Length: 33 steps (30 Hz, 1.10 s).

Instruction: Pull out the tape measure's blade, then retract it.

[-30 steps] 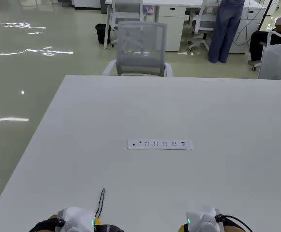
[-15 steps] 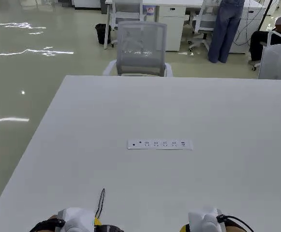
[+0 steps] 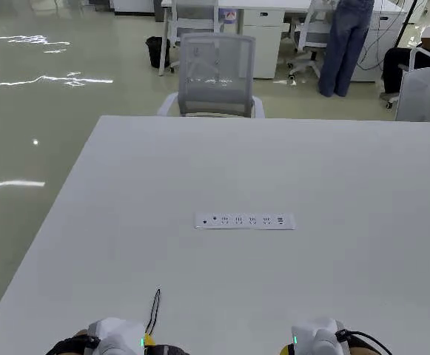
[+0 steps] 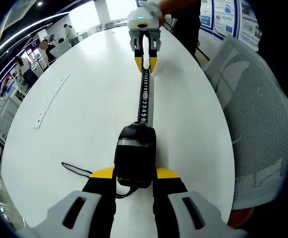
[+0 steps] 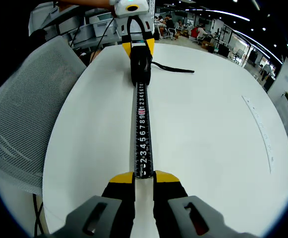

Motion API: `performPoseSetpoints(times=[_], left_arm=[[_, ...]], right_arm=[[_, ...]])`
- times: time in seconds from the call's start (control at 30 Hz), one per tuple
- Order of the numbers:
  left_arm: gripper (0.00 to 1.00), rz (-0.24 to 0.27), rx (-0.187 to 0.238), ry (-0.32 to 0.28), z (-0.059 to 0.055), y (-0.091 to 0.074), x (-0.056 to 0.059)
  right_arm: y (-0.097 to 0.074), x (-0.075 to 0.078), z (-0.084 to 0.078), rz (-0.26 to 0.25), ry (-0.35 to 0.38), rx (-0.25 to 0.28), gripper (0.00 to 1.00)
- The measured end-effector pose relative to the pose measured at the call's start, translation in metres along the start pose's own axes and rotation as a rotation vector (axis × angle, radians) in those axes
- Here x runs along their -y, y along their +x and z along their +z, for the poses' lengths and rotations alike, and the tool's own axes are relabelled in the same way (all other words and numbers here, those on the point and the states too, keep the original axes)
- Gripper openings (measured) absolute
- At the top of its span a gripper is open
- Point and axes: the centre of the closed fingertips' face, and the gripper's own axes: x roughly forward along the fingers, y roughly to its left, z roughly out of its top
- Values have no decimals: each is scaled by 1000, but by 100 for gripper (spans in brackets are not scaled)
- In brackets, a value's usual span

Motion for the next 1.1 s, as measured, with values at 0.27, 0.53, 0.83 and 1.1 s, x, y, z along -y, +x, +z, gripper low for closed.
performPoseSetpoints(times=[0.27,0.53,0.83,1.1], left_arm=[[23,0,-1,0,-1,1,0],[23,-1,-1,0,-1,2,-1],[23,-1,-1,-1,-1,1,-1],[23,-1,-3,0,1,-1,0]], right_arm=[[-2,1,-4,-1,-1,-4,11],[-4,1,-7,0,0,-9,11],[-6,1,-11,3,-2,-15,11],[-7,1,-13,1,-1,-19,11]])
